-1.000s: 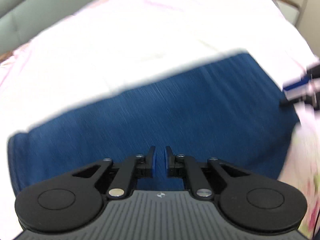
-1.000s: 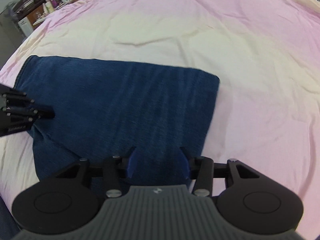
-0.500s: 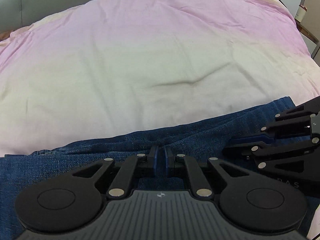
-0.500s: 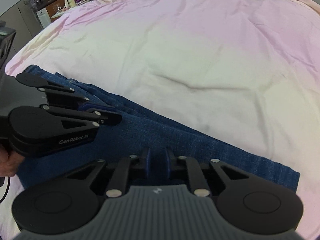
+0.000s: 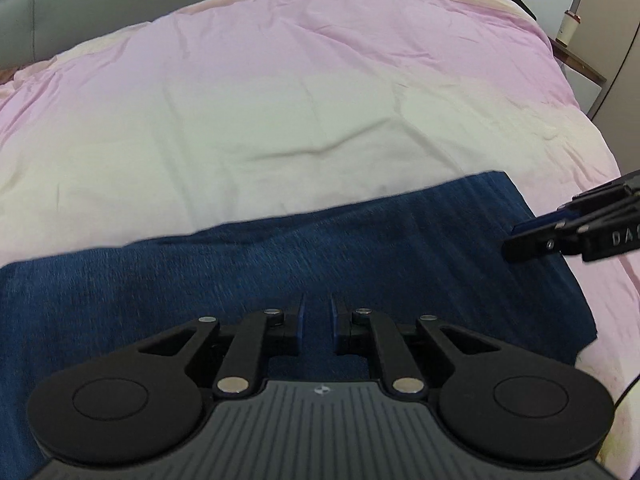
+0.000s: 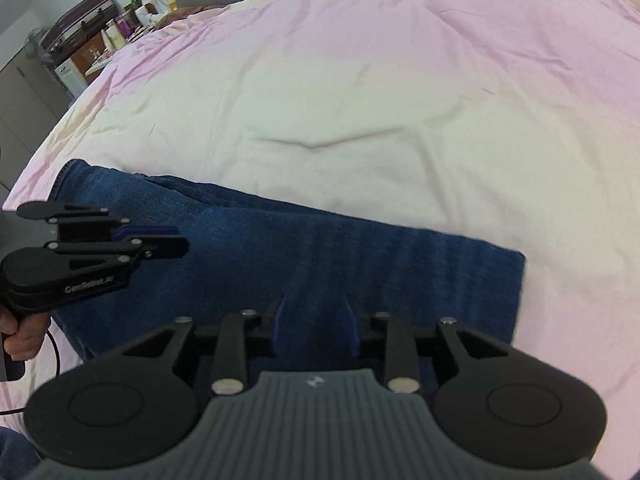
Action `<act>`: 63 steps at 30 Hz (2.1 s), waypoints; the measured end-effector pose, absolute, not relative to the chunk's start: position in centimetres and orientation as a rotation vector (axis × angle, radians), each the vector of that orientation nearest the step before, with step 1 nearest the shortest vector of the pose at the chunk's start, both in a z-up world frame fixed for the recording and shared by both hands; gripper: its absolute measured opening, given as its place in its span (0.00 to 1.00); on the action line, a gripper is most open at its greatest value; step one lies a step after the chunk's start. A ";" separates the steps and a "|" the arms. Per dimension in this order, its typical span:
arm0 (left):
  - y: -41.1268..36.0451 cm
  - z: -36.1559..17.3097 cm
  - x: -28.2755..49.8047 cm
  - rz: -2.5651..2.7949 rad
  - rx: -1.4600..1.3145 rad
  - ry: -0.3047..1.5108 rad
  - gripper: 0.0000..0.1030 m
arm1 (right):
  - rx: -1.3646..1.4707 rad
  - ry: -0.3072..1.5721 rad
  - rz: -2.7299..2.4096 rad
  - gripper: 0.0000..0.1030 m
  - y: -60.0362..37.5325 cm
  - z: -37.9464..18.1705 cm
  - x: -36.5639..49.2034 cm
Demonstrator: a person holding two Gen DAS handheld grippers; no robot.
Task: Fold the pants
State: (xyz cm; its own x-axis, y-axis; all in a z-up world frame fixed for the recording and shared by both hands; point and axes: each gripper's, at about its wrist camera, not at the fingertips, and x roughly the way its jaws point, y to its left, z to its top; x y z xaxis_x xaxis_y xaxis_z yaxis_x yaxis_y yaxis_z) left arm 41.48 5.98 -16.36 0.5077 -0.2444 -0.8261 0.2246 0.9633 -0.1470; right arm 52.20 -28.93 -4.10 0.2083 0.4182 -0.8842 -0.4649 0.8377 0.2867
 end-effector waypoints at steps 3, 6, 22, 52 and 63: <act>4.9 -17.0 40.4 -0.277 0.018 1.043 0.12 | 0.033 1.255 0.550 0.28 -33.2 -3.5 51.7; 4.1 -17.7 39.4 -0.263 0.050 1.071 0.12 | 0.038 1.272 0.490 0.28 -36.4 -3.5 50.6; 3.7 -18.1 37.6 -0.236 0.089 1.121 0.11 | 0.396 1.431 0.513 0.48 -43.1 -11.4 52.3; 6.8 -17.5 32.5 -0.391 -0.053 1.035 0.03 | 0.028 1.254 0.679 0.09 -24.7 12.6 48.8; 22.4 -8.2 28.5 -0.240 -0.139 0.896 0.05 | -0.009 1.288 0.658 0.09 -11.0 13.8 48.0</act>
State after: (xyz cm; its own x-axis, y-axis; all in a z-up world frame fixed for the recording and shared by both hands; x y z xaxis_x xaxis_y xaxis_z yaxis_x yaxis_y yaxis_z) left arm 28.50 22.37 -8.20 0.6003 -0.2637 -0.7550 0.1481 0.9644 -0.2190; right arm 47.96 -11.03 13.82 0.1247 0.4466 -0.8860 -0.4562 0.8188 0.3485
